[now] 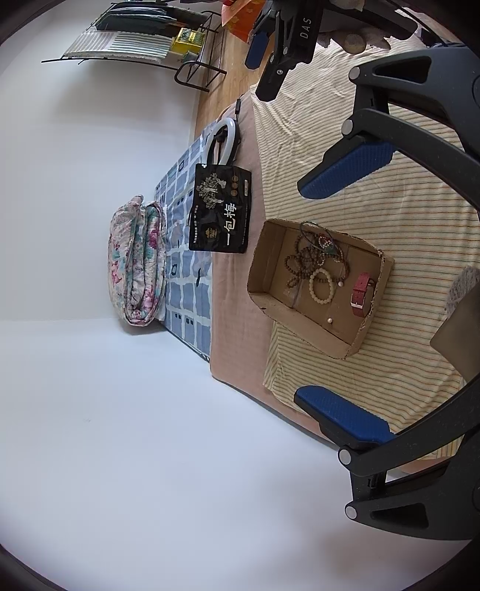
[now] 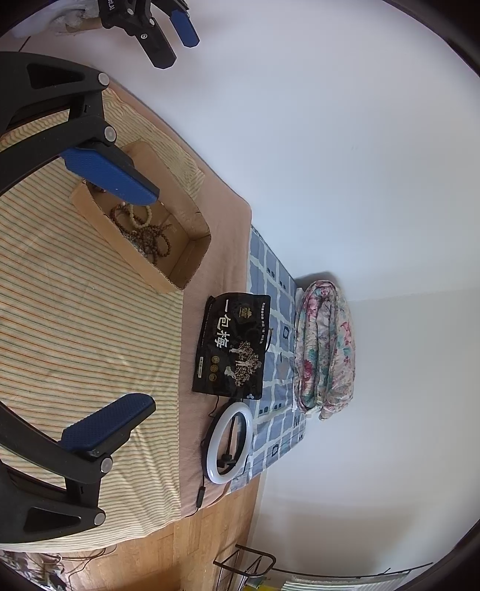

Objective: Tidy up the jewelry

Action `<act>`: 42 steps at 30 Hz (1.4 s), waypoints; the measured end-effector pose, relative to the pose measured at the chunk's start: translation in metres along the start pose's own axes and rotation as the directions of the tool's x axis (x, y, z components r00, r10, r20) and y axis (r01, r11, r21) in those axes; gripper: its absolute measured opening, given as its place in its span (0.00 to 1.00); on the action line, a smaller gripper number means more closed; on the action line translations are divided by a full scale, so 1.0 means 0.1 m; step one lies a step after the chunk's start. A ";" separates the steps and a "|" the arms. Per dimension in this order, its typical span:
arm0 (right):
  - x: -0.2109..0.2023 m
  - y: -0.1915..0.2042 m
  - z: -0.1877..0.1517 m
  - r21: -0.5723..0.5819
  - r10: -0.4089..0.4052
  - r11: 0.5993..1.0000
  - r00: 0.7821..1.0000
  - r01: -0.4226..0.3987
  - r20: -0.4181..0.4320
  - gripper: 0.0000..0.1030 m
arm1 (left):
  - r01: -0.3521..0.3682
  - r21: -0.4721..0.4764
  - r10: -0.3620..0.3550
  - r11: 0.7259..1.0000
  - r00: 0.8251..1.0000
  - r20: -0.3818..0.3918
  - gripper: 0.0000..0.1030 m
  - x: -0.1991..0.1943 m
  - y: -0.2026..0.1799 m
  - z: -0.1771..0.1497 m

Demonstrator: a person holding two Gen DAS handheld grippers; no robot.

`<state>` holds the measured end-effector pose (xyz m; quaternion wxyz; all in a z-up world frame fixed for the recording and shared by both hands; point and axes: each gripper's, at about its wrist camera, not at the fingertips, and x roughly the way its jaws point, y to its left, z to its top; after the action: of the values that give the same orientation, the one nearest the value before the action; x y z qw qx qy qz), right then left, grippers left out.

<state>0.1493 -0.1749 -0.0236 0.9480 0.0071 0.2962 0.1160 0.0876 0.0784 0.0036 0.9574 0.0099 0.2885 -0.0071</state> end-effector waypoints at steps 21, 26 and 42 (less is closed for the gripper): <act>-0.02 -0.02 -0.01 0.008 0.001 1.000 1.000 -0.001 0.003 1.00 | 0.001 -0.003 -0.001 1.000 1.000 0.002 1.00 -0.03 0.02 0.00; -0.03 -0.03 -0.01 0.009 0.000 1.000 1.000 0.000 0.002 1.00 | 0.000 -0.002 0.000 1.000 1.000 0.002 1.00 -0.04 0.01 0.00; -0.08 -0.07 -0.02 0.008 -0.003 1.000 1.000 0.003 0.002 1.00 | 0.000 -0.002 0.000 1.000 1.000 0.004 1.00 -0.04 0.02 -0.01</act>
<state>0.1429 -0.1832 -0.0217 0.9485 0.0104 0.2957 0.1134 0.0835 0.0800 0.0053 0.9581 0.0092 0.2864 -0.0067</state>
